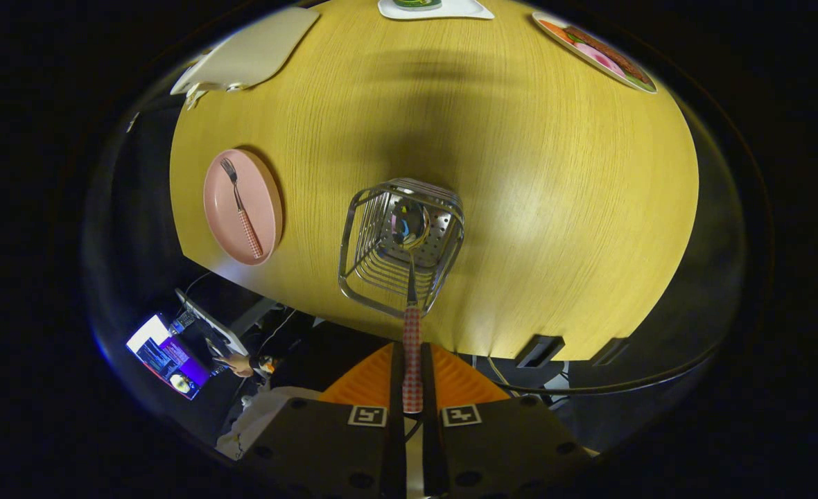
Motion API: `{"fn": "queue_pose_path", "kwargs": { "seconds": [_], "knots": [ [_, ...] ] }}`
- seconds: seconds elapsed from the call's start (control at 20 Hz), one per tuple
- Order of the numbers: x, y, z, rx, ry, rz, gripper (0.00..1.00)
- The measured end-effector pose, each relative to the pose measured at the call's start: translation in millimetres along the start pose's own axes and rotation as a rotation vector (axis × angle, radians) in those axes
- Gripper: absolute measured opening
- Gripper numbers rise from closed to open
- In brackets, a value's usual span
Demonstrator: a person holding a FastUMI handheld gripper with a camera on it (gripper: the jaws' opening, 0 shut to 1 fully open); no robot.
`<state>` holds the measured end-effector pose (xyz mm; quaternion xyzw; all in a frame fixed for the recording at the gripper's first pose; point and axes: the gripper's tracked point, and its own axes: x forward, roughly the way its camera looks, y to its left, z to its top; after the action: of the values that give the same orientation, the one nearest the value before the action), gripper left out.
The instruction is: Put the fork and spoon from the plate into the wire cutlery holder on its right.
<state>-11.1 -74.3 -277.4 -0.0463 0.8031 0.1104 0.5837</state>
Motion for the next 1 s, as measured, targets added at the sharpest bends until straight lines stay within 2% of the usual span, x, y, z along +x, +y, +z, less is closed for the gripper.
{"fn": "queue_pose_path", "kwargs": {
  "seconds": [0.1, 0.15, 0.2, 0.25, 0.3, 0.35, 0.4, 0.65, 0.85, 1.0],
  "knots": [
    [-9, 7, 10, 0.006, -0.055, 0.027, 0.24],
    [-14, 10, 15, 0.005, -0.090, 0.039, 0.47],
    [-21, 12, 19, -0.001, -0.124, 0.049, 0.61],
    [-27, 15, 19, -0.006, -0.152, 0.062, 0.72],
    [-32, 20, 20, -0.008, -0.181, 0.076, 0.76],
    [-36, 24, 20, -0.009, -0.208, 0.090, 0.93],
    [-42, 28, 20, -0.013, -0.236, 0.099, 0.98],
    [-64, 44, 10, -0.046, -0.375, 0.107, 0.99],
    [-86, 66, 9, -0.061, -0.556, 0.131, 1.00],
    [-90, 78, -1, -0.078, -0.634, 0.122, 0.99]
  ]
}}
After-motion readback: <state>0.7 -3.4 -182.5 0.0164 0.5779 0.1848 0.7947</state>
